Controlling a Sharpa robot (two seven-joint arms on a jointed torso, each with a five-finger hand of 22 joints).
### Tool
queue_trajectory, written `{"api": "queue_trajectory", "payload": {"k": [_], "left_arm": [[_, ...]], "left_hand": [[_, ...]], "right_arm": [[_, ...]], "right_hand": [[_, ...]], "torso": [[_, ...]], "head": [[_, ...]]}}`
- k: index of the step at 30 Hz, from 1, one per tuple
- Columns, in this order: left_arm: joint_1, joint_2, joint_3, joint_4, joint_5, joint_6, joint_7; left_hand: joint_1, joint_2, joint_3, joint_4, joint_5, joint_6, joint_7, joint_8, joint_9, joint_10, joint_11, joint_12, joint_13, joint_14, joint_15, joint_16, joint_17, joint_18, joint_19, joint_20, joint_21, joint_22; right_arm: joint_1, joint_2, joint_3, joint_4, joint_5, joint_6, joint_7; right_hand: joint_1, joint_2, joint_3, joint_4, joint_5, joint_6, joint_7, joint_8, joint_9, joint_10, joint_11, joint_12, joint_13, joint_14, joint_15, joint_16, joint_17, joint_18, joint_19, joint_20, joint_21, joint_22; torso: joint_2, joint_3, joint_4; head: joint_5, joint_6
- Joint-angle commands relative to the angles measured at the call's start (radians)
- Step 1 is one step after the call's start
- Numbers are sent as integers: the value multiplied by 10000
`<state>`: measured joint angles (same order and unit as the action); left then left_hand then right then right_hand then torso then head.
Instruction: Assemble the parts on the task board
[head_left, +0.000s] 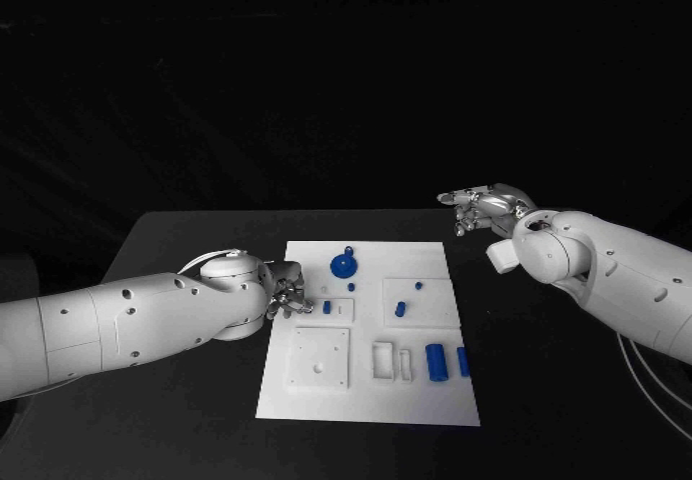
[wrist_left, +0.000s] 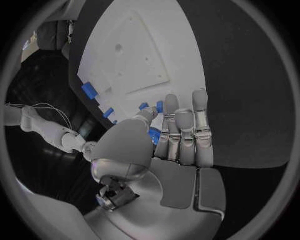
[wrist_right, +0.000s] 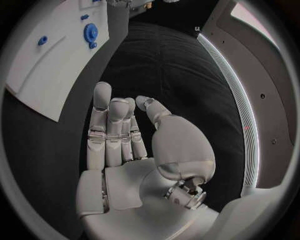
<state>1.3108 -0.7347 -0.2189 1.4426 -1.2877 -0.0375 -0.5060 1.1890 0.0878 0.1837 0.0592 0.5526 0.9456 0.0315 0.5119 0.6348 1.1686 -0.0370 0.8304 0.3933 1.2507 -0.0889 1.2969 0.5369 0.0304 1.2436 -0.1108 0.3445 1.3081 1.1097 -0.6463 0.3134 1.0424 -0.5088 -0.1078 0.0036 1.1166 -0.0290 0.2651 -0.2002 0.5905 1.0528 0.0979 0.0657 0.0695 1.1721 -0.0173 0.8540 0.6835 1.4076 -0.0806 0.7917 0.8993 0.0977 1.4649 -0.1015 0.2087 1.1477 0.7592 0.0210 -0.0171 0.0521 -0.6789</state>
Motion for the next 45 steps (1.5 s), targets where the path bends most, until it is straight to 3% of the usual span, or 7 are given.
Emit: {"api": "queue_trajectory", "payload": {"k": [1, 40, 45], "left_arm": [[-26, 42, -20, -56, 28, 166, -35], [-23, 280, -21, -311, 504, 526, 34], [-23, 276, -21, -328, 601, 460, 49]], "left_hand": [[95, 0, 1459, -1432, 17, 52, -24, 25, -2, 3, -52, 14, 6, 12, -40, -40, 10, 52, 81, -13, -34, 185], [51, -36, 1412, -1318, 34, 3, -1, -51, -63, -65, -27, -34, -4, -29, -18, -124, -20, 42, 57, 8, -120, 178], [77, -61, 1264, -1142, -235, -9, 1, -157, -149, -58, -17, -83, -41, -31, -6, -149, -39, 31, 77, 24, -189, 163]], "right_arm": [[-9, 12, 8, 5, -28, 163, 82], [-14, -44, 8, -68, -13, 329, 21], [-19, -68, 8, -102, -2, 326, 24]], "right_hand": [[-113, -14, 10, 1, 50, 22, 51, -29, 1, -39, 15, 56, -13, 24, 3, -52, -3, 30, 334, 26, 43, -8], [-173, -44, -197, 143, 200, -1, 45, -30, 1, -50, 17, 43, -35, 5, 6, -73, -16, 17, 325, 29, 10, -55], [-241, -49, -252, 211, 236, -20, 47, -31, 1, -46, 22, 47, -36, 5, 8, -78, -22, 15, 332, 30, 3, -72]], "torso": [[2, 2, -3], [-5, 17, -8], [-3, 5, -4]], "head": [[15, -5], [-13, -77], [-26, -81]]}}
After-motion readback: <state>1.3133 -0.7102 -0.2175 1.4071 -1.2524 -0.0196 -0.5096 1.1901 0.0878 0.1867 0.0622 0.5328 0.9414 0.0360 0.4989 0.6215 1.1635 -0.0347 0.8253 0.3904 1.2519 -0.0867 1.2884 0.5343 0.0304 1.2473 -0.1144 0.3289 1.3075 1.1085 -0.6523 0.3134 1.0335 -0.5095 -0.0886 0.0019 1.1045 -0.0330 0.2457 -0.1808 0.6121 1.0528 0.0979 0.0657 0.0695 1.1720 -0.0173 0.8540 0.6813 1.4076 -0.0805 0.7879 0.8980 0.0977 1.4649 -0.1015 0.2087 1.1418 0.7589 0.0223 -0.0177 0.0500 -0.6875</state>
